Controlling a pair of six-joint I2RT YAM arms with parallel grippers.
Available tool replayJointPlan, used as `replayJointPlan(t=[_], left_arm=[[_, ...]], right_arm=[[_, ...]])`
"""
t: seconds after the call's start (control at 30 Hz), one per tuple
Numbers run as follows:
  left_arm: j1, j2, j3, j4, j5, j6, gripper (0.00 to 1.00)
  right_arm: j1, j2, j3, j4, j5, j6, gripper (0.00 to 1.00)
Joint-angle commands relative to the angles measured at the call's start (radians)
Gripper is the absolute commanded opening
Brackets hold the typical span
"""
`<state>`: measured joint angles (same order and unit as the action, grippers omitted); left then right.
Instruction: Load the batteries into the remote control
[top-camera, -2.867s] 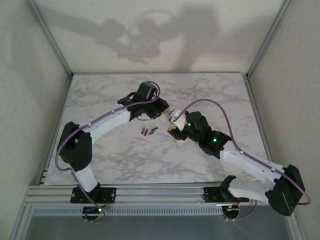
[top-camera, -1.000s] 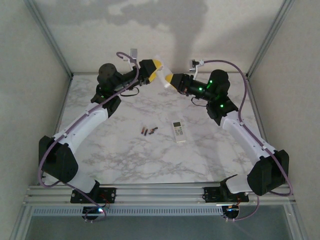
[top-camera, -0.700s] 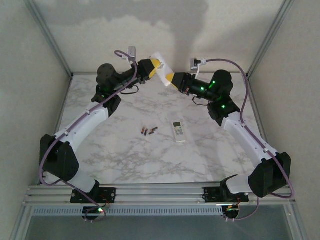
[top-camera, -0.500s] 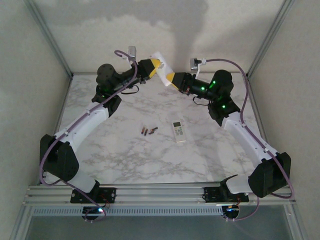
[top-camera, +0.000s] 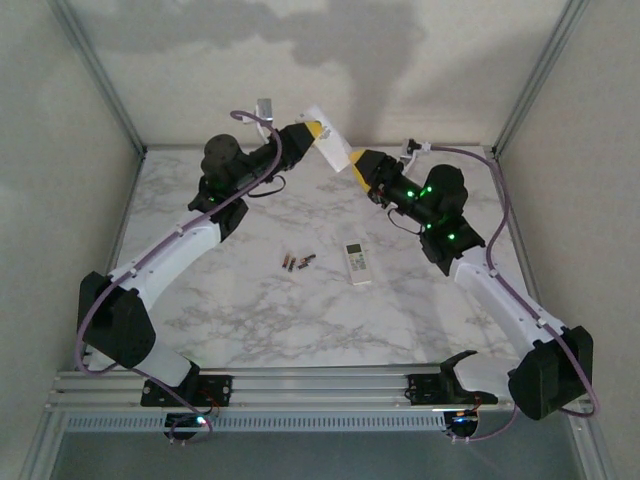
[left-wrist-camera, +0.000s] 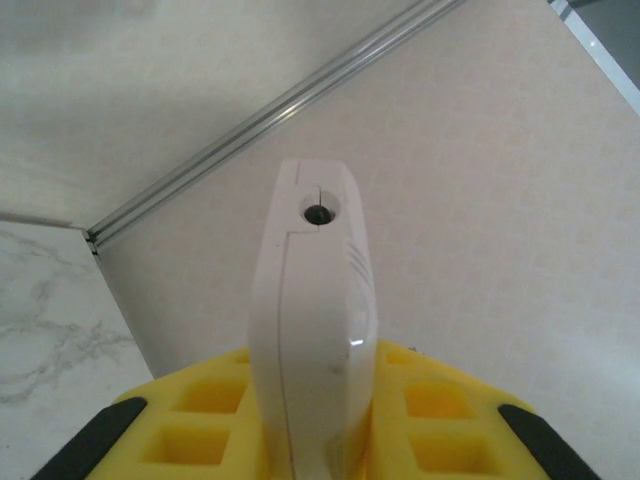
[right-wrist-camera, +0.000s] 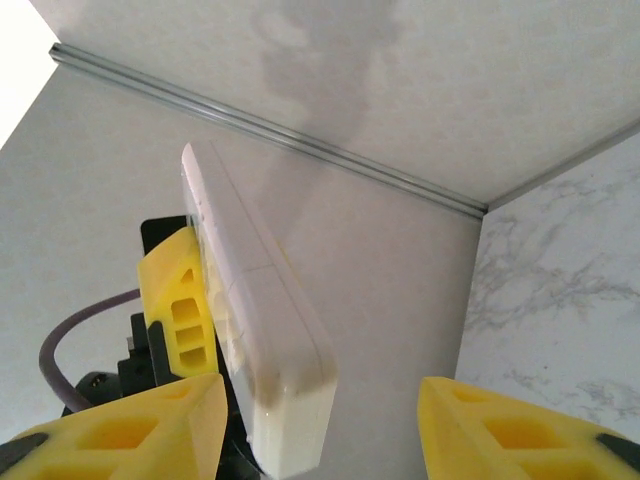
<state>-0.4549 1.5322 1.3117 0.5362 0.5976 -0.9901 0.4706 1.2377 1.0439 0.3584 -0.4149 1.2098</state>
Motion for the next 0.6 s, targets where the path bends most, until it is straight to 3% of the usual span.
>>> replayJointPlan(t=[0.0, 0.17, 0.4, 0.57], left_arm=[[-0.016, -0.017, -0.004, 0.042, -0.031, 0.038, 0.0], [-0.022, -0.015, -0.009, 0.032, -0.036, 0.044, 0.0], [-0.027, -0.019, -0.01, 0.044, -0.027, 0.04, 0.0], [-0.028, -0.014, -0.017, 0.07, -0.012, 0.004, 0.0]], right_arm=[[0.024, 0.032, 0.02, 0.093, 0.026, 0.039, 0.54], [0.038, 0.076, 0.053, 0.099, 0.021, 0.041, 0.53], [0.046, 0.105, 0.058, 0.083, 0.024, 0.036, 0.43], [0.05, 0.122, 0.065, 0.112, 0.016, 0.039, 0.51]])
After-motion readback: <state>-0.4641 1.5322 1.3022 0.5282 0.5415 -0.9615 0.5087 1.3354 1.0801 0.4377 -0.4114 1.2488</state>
